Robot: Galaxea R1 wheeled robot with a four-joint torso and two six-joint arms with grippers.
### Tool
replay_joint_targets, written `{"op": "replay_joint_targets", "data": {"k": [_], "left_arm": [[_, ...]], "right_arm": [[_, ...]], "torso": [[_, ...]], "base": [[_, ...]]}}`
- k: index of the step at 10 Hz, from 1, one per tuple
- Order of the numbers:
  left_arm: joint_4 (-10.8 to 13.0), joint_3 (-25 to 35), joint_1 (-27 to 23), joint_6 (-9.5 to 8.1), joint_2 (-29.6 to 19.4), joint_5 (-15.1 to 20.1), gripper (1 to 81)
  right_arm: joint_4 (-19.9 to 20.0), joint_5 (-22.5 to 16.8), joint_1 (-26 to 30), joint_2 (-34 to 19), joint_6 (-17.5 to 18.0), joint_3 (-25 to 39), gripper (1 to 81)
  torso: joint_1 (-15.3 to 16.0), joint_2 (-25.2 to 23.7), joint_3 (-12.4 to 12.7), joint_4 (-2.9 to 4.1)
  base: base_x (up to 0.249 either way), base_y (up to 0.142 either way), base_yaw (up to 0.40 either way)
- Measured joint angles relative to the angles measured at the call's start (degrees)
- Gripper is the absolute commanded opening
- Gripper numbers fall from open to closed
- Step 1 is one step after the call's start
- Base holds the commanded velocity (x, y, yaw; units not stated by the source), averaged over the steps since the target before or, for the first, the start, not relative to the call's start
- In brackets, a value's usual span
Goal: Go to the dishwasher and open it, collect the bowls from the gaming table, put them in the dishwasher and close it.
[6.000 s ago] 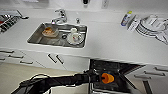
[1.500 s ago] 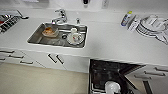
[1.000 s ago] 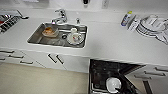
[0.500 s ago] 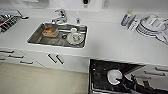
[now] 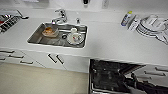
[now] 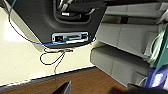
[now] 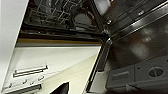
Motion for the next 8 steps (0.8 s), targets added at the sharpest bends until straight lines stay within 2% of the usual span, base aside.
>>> {"op": "replay_joint_targets", "data": {"k": [1, 3, 5, 6, 8], "left_arm": [[0.0, -0.2, -0.3, -0.01, 0.8, 3.7, 81.1], [0.0, -0.5, -1.3, -0.41, 2.5, 9.3, 81.1], [0.0, -0.4, -1.6, -0.44, 3.0, 9.8, 81.1], [0.0, -0.5, -1.6, -0.45, 2.8, 9.9, 81.1], [-0.6, -0.8, -1.6, -0.45, 2.5, 10.1, 81.1]], "right_arm": [[-0.9, -4.6, 1.0, -1.5, 0.0, 0.8, 81.1], [-1.8, -9.7, 1.3, -6.6, 0.0, 2.5, 81.1], [-2.6, -12.0, -0.4, -13.5, -0.5, 3.1, 81.1], [-3.0, -13.4, -3.6, -17.3, -1.4, 4.3, 81.1], [-3.2, -14.0, -10.0, -21.1, -3.1, 6.9, 81.1]], "torso": [[0.0, 0.0, 0.0, 0.00], [0.0, 0.0, 0.0, 0.00], [0.0, 0.0, 0.0, 0.00], [0.0, 0.0, 0.0, 0.00], [0.0, 0.0, 0.0, 0.00]], "base": [[0.000, 0.000, 0.000], [0.000, 0.000, 0.000], [0.000, 0.000, 0.000], [0.000, 0.000, 0.000], [0.000, 0.000, 0.000]]}}
